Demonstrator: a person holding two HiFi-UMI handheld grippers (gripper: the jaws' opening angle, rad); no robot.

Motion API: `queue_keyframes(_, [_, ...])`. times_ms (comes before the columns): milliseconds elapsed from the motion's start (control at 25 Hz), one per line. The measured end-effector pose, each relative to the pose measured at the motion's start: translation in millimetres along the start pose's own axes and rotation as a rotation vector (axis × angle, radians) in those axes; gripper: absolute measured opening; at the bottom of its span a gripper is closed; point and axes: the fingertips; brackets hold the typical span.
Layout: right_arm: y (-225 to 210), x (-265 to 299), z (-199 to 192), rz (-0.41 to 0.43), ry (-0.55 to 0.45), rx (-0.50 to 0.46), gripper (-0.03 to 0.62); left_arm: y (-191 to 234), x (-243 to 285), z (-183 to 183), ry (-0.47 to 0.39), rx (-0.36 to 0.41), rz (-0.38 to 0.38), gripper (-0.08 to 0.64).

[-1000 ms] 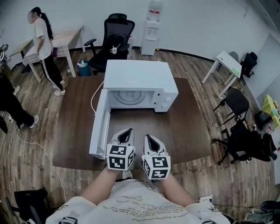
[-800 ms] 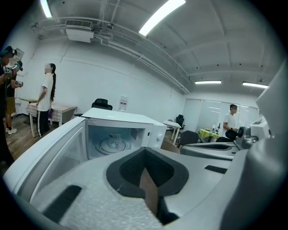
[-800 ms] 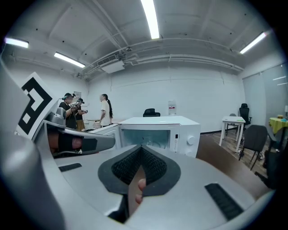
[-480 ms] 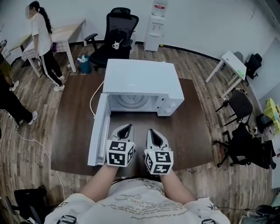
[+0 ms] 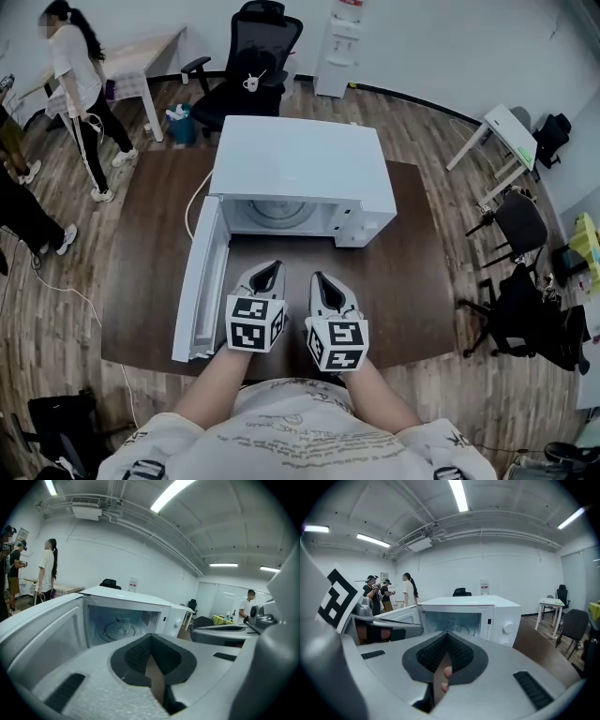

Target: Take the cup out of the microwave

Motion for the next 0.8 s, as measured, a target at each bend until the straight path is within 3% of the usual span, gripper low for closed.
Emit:
queue_keyframes(280, [-21,12,1,0.018,0.017,-0.003,0.009,12,40,10,-0.007,0.007,0.047,0.014])
queue_keyframes(600, [-42,24,3,0.017,0.036,-0.006,0.009,23,92,25,-0.027,0.026,0.033,0.017])
queue_keyframes(720, [-52,26,-1,0.015,0.049,0.005,0.009,25,112,29,-0.022,0.043,0.001,0.102])
queue_keyframes(800, [-58,25,-5,0.013,0.056,0.010,0.009,29,123,31,-0.023,0.047,0.003,0.114])
Point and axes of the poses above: the fingertips, and each gripper's own axes: x forward along the fingers, y to its left, z out of its top, and after that the axes turned 15 degrees about y, right-handed
